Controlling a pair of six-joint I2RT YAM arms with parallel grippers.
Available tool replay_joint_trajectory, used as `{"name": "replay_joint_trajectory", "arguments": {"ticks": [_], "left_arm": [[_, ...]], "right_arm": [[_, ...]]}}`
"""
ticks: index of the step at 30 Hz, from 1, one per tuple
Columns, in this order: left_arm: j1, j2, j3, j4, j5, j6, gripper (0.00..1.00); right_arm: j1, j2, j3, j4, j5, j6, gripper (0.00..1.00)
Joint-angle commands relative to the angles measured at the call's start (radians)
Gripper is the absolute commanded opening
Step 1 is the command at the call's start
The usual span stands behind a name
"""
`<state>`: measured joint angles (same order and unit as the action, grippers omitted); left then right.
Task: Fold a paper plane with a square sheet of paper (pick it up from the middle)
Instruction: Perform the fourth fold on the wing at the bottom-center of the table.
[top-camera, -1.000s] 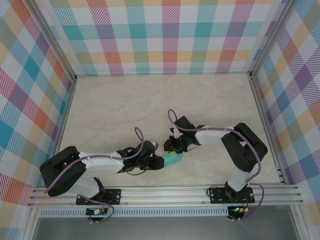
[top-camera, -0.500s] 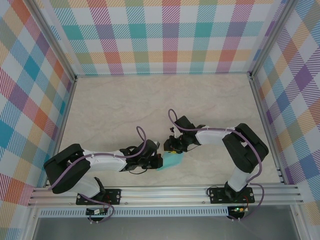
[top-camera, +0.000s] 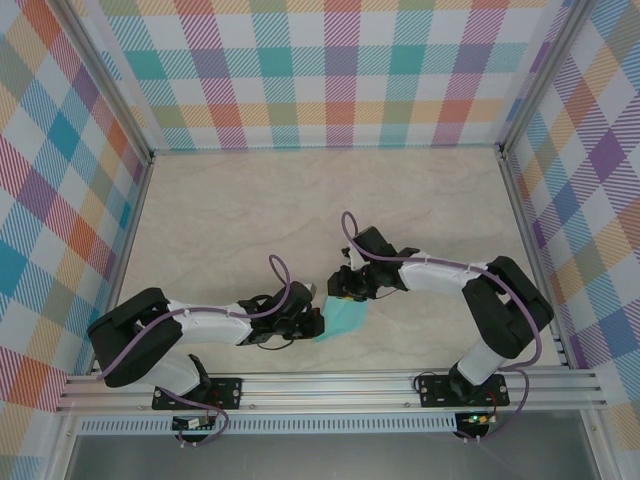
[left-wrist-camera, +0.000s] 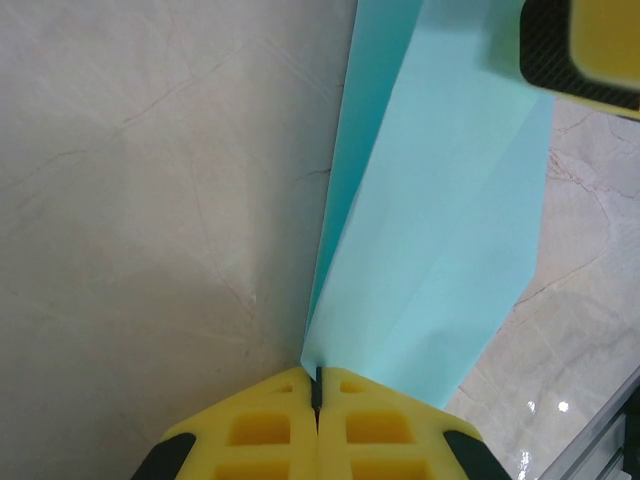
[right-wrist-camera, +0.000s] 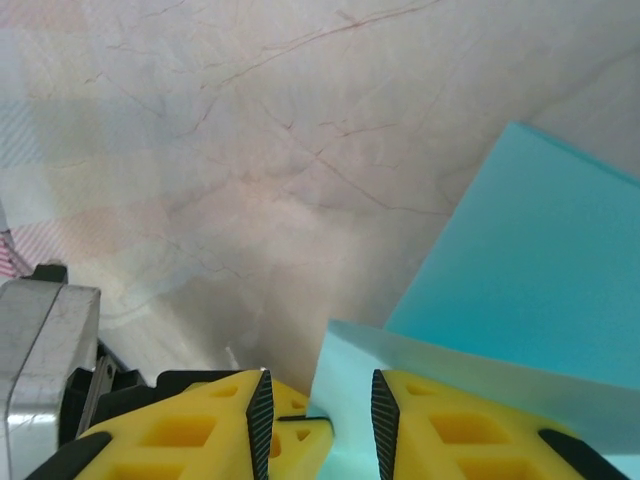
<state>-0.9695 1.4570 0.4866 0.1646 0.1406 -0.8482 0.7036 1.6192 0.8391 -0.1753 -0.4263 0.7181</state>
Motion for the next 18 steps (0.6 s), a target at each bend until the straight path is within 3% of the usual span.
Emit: {"name": "replay_joint_trajectory", "arguments": {"ticks": [1,6,18], "left_arm": [[0.015,0.05,0.012,-0.043,-0.008,0.017,0.0],[0.015,0.072,0.027,-0.043,0.011,0.036,0.0],[0.015,0.083,0.037,-0.076,0.023,0.059,0.0]], "right_arm": [[0.014,0.036,0.018,0.023,-0.089,-0.015,0.35],[0.019,0.068,0.031,0.019,-0.084,-0.006,0.35],[0.019,0.133,0.024,-0.048,0.082,0.006,0.31]]}}
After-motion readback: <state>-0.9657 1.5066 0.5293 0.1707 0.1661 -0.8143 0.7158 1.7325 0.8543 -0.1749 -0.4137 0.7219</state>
